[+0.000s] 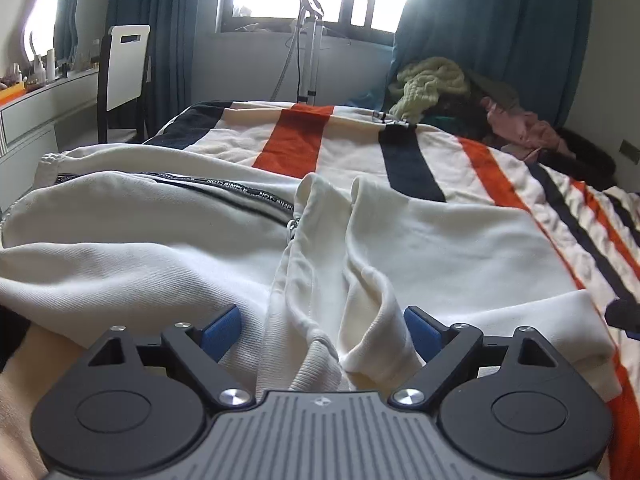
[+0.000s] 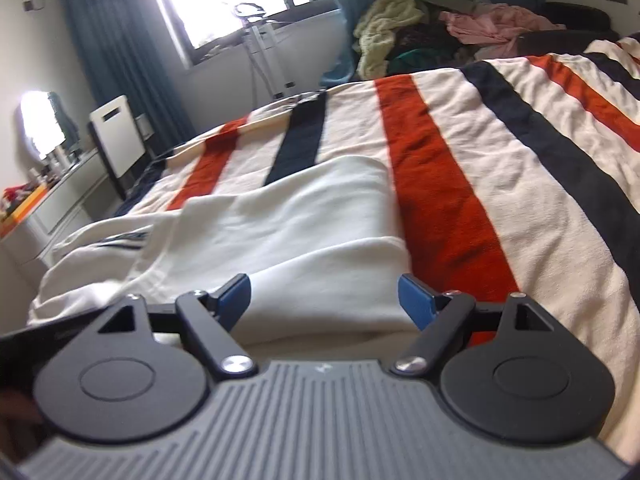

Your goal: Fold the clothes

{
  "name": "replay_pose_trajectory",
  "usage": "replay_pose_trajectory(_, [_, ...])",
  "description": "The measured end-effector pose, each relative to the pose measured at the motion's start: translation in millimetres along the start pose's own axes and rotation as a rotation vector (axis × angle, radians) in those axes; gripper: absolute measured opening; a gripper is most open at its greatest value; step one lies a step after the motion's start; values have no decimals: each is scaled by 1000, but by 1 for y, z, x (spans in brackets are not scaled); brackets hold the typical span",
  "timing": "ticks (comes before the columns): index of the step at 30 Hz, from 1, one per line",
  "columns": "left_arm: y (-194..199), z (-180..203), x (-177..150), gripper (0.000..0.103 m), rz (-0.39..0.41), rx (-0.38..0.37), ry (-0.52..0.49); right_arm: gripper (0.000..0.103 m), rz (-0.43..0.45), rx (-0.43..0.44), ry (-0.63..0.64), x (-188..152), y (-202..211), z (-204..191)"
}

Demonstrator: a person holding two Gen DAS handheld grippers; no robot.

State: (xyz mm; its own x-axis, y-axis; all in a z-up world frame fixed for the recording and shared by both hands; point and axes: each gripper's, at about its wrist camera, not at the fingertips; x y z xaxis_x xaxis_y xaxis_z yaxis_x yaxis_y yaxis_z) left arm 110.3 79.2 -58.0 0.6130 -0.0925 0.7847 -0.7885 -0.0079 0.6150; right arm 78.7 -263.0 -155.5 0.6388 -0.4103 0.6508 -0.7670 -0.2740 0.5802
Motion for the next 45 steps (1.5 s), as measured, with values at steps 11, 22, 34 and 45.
replay_pose_trajectory(11, [4, -30, 2, 93, -6, 21, 133, 83, -89, -64, -82, -9, -39, 26])
replay_pose_trajectory(22, [36, -102, 17, 97, -7, 172, 328, 82, -89, -96, -36, -14, -33, 20])
replay_pose_trajectory(34, [10, -179, -27, 93, -135, 62, 757, 83, -116, -97, -109, -13, -34, 27])
replay_pose_trajectory(45, [-5, -236, -68, 66, -16, 7, 1188, 83, -123, -98, -139, -14, -34, 29])
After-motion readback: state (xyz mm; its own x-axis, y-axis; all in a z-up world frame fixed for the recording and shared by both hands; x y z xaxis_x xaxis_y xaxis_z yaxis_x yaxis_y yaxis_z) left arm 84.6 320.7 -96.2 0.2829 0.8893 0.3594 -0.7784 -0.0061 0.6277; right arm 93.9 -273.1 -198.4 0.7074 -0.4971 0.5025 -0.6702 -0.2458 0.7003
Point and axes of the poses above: each gripper's, at about its wrist camera, not at the fingertips, and y roughly against the way its jaws point, z to its right, x to its top, and after that the axes turned 12 degrees about -y, right-handed
